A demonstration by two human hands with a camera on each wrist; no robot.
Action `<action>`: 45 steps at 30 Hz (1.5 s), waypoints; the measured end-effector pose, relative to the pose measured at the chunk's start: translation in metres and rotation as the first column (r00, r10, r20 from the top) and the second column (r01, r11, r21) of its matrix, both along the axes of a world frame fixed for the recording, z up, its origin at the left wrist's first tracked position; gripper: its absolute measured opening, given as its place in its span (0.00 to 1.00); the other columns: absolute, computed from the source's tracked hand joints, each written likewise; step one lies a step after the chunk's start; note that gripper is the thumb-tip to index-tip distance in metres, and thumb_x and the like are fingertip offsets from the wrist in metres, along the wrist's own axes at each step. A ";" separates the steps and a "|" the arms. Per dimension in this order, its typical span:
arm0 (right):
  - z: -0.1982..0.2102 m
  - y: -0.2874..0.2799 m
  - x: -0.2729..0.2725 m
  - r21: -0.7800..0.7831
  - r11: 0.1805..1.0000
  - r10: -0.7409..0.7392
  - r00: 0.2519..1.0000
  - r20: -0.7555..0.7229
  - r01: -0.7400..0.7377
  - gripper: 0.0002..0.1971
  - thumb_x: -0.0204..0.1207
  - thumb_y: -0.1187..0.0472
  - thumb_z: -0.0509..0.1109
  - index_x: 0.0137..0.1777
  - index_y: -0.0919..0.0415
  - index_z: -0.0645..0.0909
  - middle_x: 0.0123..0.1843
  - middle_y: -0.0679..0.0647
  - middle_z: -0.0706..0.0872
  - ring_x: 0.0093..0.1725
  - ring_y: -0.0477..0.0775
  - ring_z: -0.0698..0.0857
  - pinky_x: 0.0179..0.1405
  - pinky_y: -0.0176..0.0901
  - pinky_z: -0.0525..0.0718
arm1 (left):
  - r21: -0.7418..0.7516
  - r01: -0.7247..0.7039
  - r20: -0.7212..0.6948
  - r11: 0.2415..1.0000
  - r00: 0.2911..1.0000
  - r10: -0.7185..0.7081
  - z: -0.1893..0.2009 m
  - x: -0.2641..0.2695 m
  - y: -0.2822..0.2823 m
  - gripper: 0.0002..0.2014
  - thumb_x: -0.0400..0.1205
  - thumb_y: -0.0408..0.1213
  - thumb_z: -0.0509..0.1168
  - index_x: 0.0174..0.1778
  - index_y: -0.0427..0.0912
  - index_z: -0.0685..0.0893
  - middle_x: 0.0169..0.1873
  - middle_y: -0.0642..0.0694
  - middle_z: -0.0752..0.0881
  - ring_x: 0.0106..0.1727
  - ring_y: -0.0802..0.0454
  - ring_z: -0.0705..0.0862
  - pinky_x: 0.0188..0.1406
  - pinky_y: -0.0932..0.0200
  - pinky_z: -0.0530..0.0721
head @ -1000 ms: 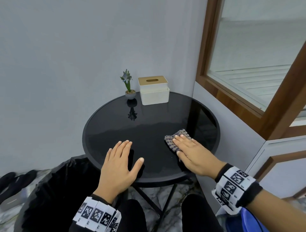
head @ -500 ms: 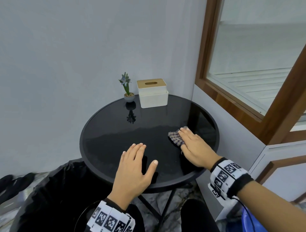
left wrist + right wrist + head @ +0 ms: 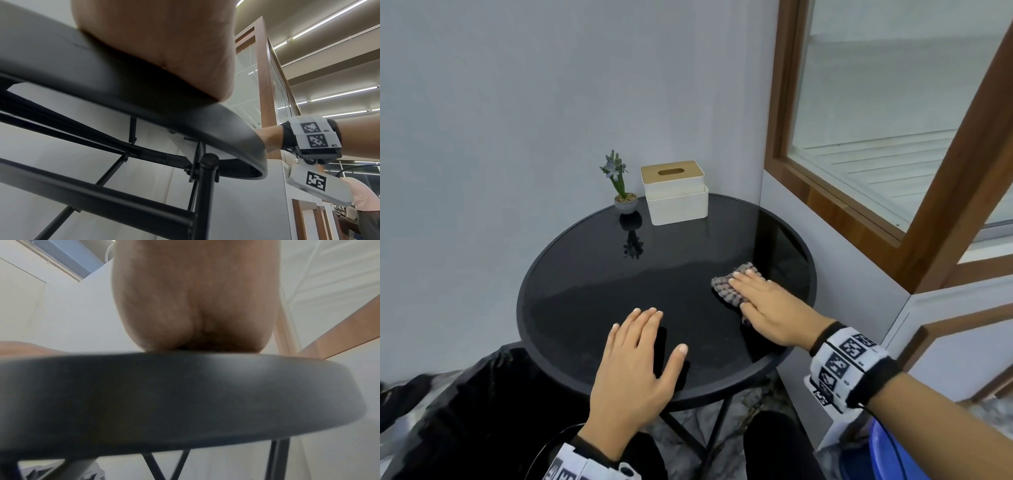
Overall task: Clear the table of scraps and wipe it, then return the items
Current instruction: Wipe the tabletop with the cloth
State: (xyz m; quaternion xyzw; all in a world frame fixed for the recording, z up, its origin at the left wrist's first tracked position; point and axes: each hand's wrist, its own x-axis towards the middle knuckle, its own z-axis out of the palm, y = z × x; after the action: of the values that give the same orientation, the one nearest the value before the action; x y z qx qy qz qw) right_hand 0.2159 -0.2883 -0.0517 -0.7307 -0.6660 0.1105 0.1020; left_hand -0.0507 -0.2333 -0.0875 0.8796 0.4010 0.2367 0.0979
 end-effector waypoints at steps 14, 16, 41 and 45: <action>-0.003 0.015 -0.009 0.004 0.999 0.039 0.999 -0.020 -0.039 0.27 0.86 0.55 0.48 0.85 0.53 0.53 0.87 0.47 0.53 0.86 0.45 0.47 0.85 0.48 0.48 | 0.014 -0.016 -0.025 1.000 1.000 0.017 0.001 -0.002 0.000 0.36 0.81 0.66 0.50 0.79 0.46 0.72 0.78 0.54 0.73 0.84 0.54 0.61 0.84 0.46 0.57; -0.004 0.000 -0.006 0.021 0.999 0.051 0.998 -0.038 -0.050 0.27 0.86 0.55 0.49 0.85 0.52 0.54 0.87 0.45 0.54 0.85 0.43 0.48 0.85 0.46 0.48 | 0.011 -0.017 -0.021 1.000 1.000 0.018 0.000 -0.001 0.000 0.35 0.81 0.66 0.50 0.79 0.46 0.72 0.78 0.54 0.73 0.84 0.55 0.61 0.84 0.46 0.57; -0.008 -0.016 -0.060 0.068 0.994 0.093 0.991 -0.101 -0.086 0.26 0.86 0.54 0.47 0.85 0.51 0.54 0.87 0.46 0.54 0.86 0.43 0.46 0.84 0.43 0.41 | 0.018 -0.018 -0.024 1.000 1.000 0.019 0.000 -0.001 -0.004 0.36 0.83 0.64 0.46 0.80 0.44 0.71 0.79 0.51 0.73 0.84 0.53 0.62 0.84 0.45 0.58; -0.015 -0.036 -0.062 0.086 0.982 0.165 0.985 0.049 -0.169 0.27 0.85 0.50 0.46 0.84 0.40 0.51 0.87 0.43 0.50 0.86 0.43 0.43 0.84 0.46 0.41 | 0.017 -0.038 -0.014 0.999 0.999 0.038 -0.001 -0.001 -0.002 0.35 0.83 0.64 0.47 0.79 0.44 0.72 0.78 0.51 0.74 0.83 0.52 0.63 0.83 0.44 0.60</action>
State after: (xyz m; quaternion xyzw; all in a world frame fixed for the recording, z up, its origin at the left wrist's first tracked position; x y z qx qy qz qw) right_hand 0.1541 -0.3245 -0.0667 -0.6690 -0.7312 0.0734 0.1112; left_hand -0.0521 -0.2352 -0.0885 0.8742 0.4164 0.2356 0.0830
